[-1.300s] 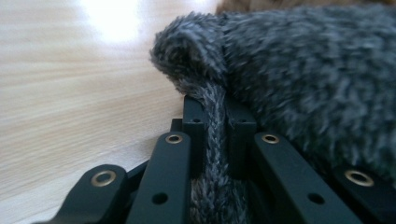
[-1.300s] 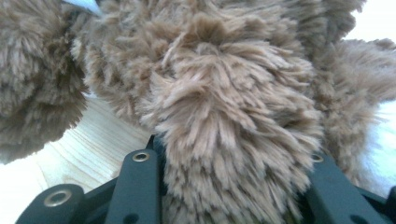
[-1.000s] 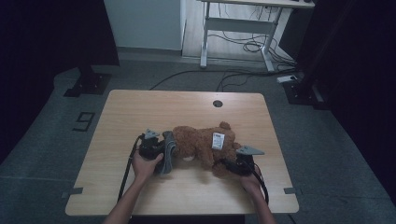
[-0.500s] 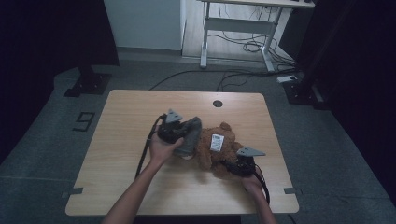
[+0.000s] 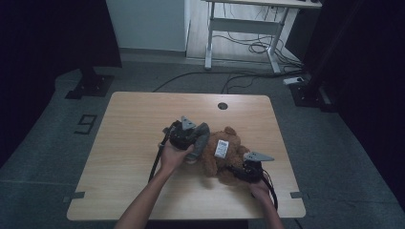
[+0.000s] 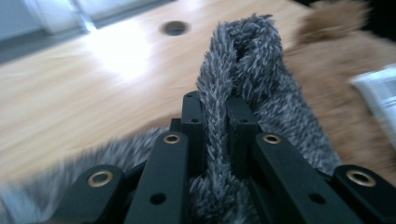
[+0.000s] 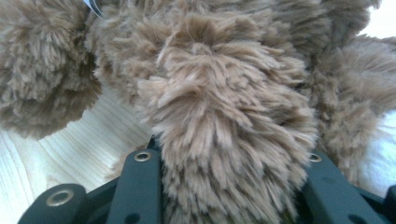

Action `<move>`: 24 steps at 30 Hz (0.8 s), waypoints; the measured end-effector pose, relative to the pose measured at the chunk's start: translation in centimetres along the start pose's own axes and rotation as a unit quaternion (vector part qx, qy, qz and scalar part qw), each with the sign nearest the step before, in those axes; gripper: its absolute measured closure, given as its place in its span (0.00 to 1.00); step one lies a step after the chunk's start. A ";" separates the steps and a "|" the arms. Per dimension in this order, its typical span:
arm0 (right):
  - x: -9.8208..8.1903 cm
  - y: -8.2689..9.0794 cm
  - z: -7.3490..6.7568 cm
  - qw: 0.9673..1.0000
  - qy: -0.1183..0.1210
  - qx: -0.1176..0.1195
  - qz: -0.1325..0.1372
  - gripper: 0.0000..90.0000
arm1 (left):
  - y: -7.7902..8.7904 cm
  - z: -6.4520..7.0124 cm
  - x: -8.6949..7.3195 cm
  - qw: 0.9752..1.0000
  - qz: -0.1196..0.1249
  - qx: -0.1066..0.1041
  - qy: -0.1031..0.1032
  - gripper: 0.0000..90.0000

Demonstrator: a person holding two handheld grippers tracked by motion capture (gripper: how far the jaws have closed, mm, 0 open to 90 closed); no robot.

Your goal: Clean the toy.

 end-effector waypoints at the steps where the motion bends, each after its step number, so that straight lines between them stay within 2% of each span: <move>1: 0.0 0.0 -0.1 1.000 -0.001 0.000 -0.001 0.67 | 0.5 -0.7 -0.2 1.000 0.002 0.005 0.006 0.89; 4: 0.0 0.1 -0.1 1.000 -0.004 0.001 -0.002 0.67 | 1.3 -2.9 -1.3 1.000 0.004 0.020 0.023 0.89; 6: 0.0 0.0 0.0 1.000 -0.007 0.003 -0.002 0.67 | 1.5 -4.1 -2.3 0.999 0.002 0.024 0.039 0.89; 7: 0.0 -0.1 0.0 1.000 -0.009 0.003 -0.001 0.67 | 1.5 -4.1 -2.3 0.999 0.002 0.024 0.039 0.90; 8: 0.1 -0.1 0.1 1.000 -0.013 0.005 -0.002 0.67 | 1.7 -4.9 -3.2 0.998 0.005 0.020 0.054 0.90; 10: 0.1 -0.1 0.1 1.000 -0.016 0.004 -0.003 0.63 | 1.8 -5.0 -3.8 0.998 0.007 0.024 0.050 0.90; 14: 0.5 0.4 0.1 1.000 -0.015 0.005 -0.003 0.45 | 2.0 -5.1 -4.3 0.998 0.012 0.023 0.051 0.90; 18: 1.0 2.1 0.5 1.000 -0.017 0.007 0.015 0.33 | 2.2 -5.0 -4.7 0.998 0.019 0.022 0.047 0.90; 22: 2.2 4.1 1.2 0.998 -0.023 0.012 0.049 0.36 | 2.4 -4.7 -5.0 0.999 0.024 0.019 0.039 0.90; 24: 2.7 4.1 1.3 0.999 -0.020 0.008 0.047 0.41 | 2.6 -4.6 -5.2 0.999 0.020 0.016 0.035 0.90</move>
Point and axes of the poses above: each handheld gripper's, and its own axes: y roughly backward along the jaws, x roughly out of its top, z roughly to its right, the point moved 1 cm from there along -y, roughly forward along the jaws, and after that the axes turned 15 degrees about y, right-handed, at the moved point
